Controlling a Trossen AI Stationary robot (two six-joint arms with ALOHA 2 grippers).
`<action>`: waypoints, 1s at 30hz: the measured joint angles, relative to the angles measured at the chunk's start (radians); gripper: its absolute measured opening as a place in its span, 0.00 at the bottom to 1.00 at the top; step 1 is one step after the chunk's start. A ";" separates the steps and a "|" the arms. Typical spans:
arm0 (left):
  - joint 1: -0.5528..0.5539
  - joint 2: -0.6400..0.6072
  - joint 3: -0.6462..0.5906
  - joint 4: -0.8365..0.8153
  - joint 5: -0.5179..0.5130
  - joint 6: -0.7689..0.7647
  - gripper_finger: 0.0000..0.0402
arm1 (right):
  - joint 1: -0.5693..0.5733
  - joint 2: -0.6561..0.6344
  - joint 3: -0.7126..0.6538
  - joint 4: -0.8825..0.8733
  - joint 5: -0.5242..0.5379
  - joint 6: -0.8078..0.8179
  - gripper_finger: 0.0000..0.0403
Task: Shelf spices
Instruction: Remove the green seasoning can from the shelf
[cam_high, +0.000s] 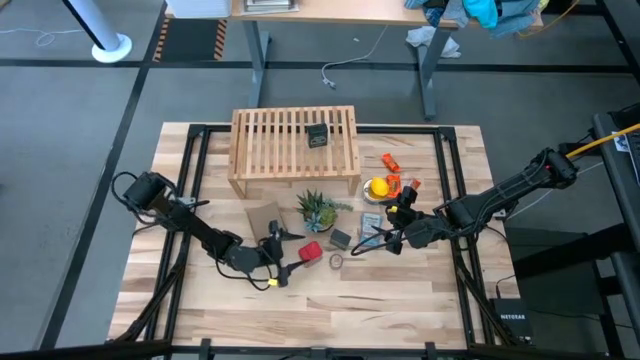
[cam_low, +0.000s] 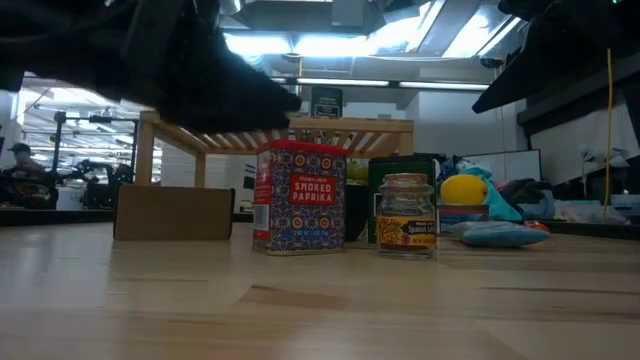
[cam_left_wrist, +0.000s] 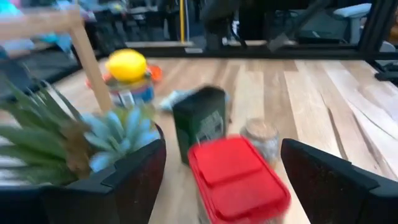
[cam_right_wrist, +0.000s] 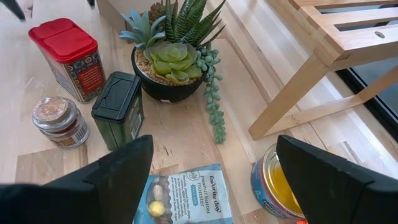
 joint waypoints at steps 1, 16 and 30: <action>0.000 -0.015 0.000 0.002 -0.010 0.017 0.77 | 0.000 0.000 0.000 0.000 0.000 0.000 0.86; 0.118 -0.231 0.000 0.003 -0.088 0.325 0.77 | 0.000 0.000 0.000 0.000 0.000 0.000 0.86; 0.604 -0.475 0.000 -0.231 0.420 0.259 0.77 | 0.000 0.000 0.000 0.000 0.000 0.000 0.86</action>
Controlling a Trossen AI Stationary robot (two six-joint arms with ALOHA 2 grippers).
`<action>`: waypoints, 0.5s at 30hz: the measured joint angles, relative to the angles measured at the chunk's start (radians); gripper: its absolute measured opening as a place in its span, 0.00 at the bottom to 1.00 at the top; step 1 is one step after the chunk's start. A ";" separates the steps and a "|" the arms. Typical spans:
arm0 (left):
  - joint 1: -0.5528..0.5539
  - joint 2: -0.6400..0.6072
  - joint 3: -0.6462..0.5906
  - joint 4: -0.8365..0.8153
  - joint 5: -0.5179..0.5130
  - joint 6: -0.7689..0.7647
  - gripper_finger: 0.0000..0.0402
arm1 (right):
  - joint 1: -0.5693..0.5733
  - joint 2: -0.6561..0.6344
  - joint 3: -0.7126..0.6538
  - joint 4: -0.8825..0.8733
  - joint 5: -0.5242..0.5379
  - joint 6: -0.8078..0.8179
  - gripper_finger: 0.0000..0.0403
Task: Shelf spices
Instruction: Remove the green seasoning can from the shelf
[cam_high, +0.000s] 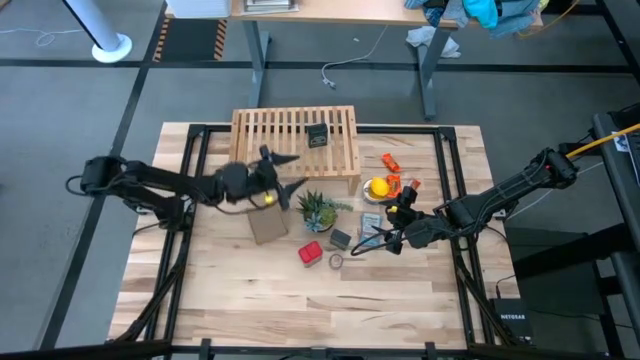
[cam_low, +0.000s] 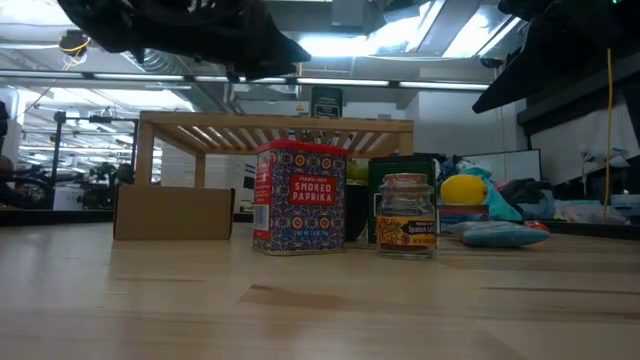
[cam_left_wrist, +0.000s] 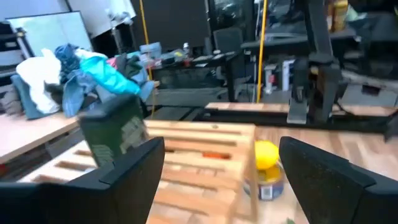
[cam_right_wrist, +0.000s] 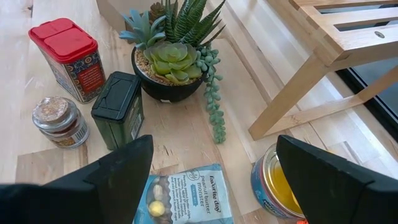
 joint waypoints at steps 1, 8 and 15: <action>0.035 -0.011 0.000 -0.004 0.050 -0.007 0.77 | 0.000 0.000 0.000 0.000 0.000 0.000 0.86; 0.256 -0.015 0.000 -0.004 0.310 -0.078 0.77 | 0.000 0.000 0.000 0.000 0.000 0.000 0.86; 0.374 0.002 0.000 -0.004 0.468 -0.079 0.77 | 0.000 0.000 0.000 0.000 0.000 0.000 0.86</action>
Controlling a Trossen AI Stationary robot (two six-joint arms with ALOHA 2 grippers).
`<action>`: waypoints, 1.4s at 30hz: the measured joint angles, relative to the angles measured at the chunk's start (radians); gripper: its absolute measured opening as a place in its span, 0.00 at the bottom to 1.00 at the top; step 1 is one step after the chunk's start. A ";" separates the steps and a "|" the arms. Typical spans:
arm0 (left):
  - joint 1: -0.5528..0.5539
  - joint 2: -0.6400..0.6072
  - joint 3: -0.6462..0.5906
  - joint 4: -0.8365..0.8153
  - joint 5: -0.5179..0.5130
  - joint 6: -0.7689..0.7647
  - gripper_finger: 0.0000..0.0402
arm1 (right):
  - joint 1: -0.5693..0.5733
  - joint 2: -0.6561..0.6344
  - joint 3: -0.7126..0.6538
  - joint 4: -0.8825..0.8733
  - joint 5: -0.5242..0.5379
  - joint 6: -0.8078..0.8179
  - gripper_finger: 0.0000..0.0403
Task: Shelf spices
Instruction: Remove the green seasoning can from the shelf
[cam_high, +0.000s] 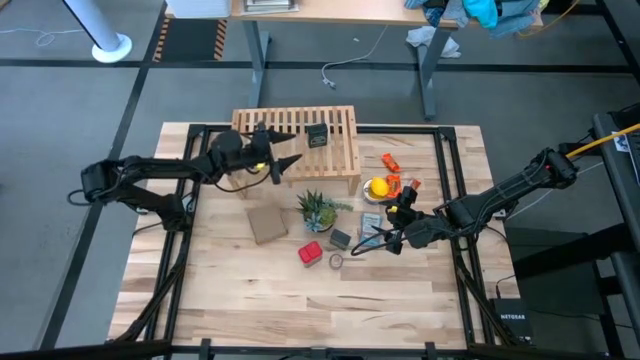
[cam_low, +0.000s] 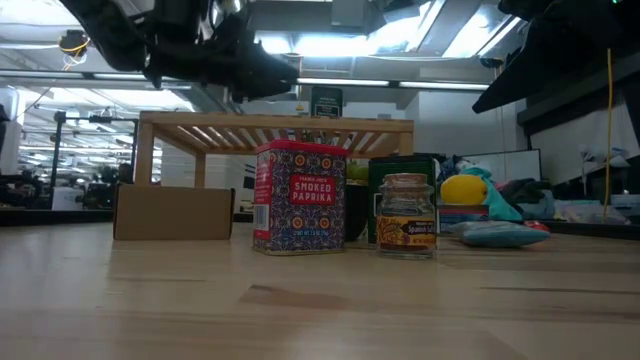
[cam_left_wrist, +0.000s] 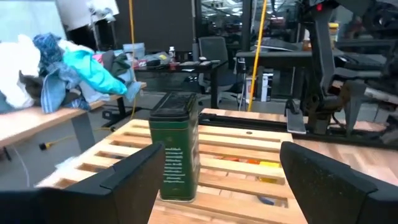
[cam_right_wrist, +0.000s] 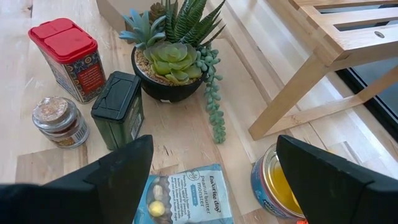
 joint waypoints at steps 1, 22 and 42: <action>0.010 0.000 0.000 0.000 0.023 0.010 0.77 | 0.000 0.000 0.000 0.000 0.000 0.000 0.86; 0.087 0.168 0.132 -0.009 0.152 0.027 0.77 | 0.000 0.000 0.000 0.000 0.000 0.000 0.86; 0.141 0.184 0.140 -0.020 0.199 0.054 0.77 | 0.000 0.000 0.000 0.000 0.000 0.000 0.86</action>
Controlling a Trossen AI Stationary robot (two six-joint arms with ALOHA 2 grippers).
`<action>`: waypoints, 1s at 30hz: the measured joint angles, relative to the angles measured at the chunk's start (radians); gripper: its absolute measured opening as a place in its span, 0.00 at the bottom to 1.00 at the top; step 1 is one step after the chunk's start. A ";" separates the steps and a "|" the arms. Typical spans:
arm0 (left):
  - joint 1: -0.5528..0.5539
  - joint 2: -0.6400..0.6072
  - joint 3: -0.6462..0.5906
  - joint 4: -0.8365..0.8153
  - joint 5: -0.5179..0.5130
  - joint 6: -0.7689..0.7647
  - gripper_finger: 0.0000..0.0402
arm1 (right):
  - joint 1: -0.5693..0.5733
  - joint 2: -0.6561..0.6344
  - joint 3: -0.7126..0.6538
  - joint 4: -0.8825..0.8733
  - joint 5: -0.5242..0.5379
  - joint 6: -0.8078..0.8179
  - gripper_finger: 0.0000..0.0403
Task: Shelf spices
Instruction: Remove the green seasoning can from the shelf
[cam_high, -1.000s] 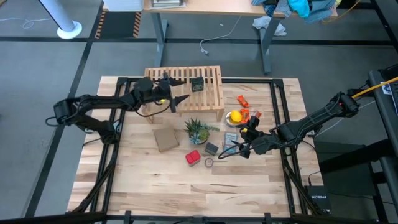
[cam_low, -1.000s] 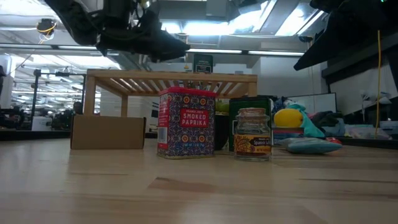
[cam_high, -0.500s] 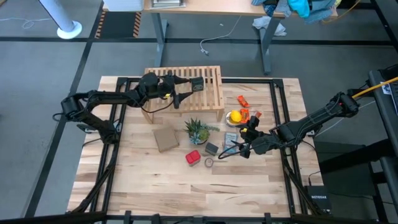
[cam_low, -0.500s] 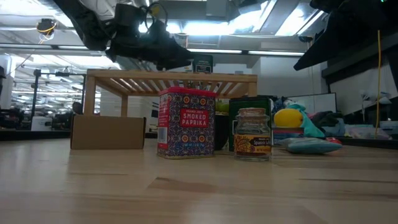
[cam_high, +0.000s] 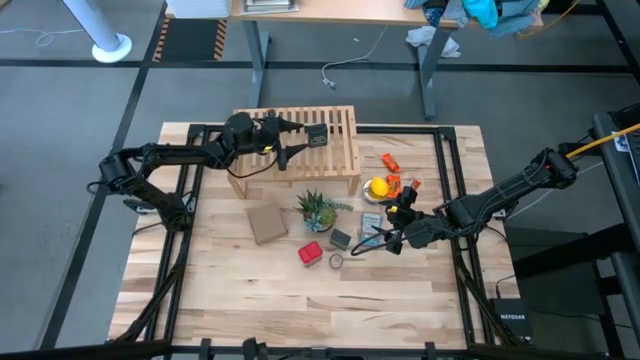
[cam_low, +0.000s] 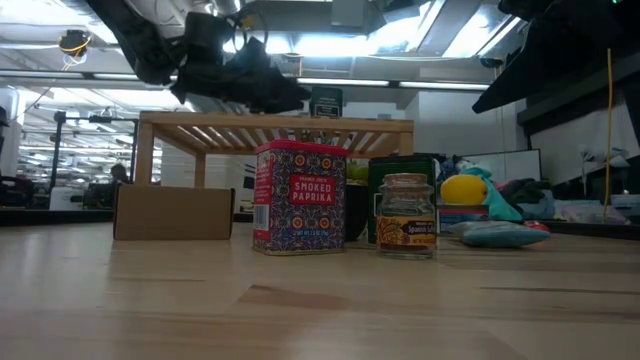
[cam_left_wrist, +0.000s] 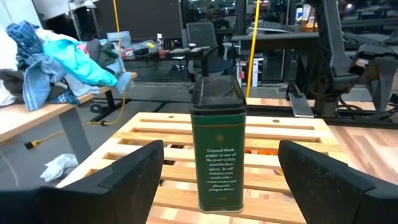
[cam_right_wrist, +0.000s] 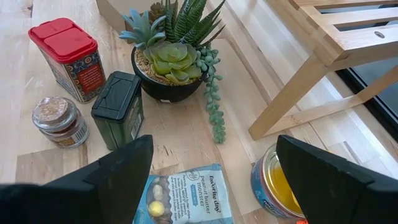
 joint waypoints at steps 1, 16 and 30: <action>0.002 0.010 0.006 -0.002 0.000 -0.001 0.77 | 0.000 0.000 0.000 0.000 0.000 0.000 0.86; 0.006 0.164 0.148 -0.005 0.040 -0.032 0.77 | 0.000 0.000 0.000 -0.018 0.000 -0.001 0.86; -0.015 0.211 0.175 -0.003 -0.028 -0.185 0.77 | 0.000 0.000 0.000 -0.017 -0.029 -0.002 0.86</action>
